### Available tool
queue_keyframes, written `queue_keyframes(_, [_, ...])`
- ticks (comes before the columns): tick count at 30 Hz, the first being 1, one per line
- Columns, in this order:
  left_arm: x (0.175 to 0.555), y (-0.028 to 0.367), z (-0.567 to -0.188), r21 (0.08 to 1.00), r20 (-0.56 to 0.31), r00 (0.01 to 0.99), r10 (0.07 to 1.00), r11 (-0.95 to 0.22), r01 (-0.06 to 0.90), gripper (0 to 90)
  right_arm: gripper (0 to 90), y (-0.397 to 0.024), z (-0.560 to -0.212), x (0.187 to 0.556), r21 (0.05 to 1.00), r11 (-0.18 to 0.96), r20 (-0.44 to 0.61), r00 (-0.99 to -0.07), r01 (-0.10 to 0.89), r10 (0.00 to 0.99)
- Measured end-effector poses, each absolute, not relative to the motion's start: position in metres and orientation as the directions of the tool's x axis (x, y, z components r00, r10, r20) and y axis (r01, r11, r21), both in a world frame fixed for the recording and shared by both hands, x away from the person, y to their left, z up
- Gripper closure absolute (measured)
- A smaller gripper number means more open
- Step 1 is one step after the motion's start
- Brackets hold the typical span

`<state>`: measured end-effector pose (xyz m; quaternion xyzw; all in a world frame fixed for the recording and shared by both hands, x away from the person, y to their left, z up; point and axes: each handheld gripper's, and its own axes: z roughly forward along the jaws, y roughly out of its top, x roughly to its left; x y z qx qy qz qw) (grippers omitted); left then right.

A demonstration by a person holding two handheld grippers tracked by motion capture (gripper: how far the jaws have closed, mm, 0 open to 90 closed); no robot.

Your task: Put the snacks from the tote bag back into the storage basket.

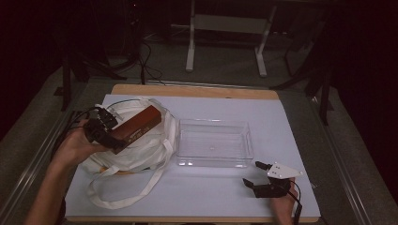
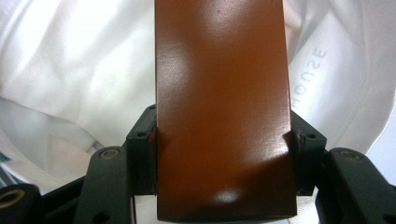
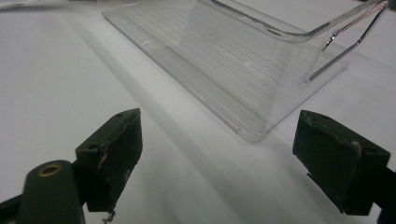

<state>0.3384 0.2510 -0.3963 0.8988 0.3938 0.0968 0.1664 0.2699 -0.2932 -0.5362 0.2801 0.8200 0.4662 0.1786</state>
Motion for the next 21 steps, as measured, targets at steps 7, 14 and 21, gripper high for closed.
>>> queue_keyframes(7, [0.336,0.251,-0.386,0.407,0.042,0.684,0.728,-0.638,0.654,43.3,15.8,-0.293,-0.536,0.27,0.865,0.408,-0.031,-0.779,0.294,0.626])
queue_keyframes(14, [0.334,0.246,-0.376,0.431,0.069,0.705,0.706,-0.658,0.617,43.2,15.8,-0.293,-0.536,0.27,0.864,0.408,-0.03,-0.78,0.294,0.626])
queue_keyframes(21, [0.334,0.239,-0.369,0.446,0.077,0.74,0.669,-0.687,0.574,43.3,15.8,-0.293,-0.536,0.27,0.865,0.408,-0.03,-0.78,0.294,0.626])
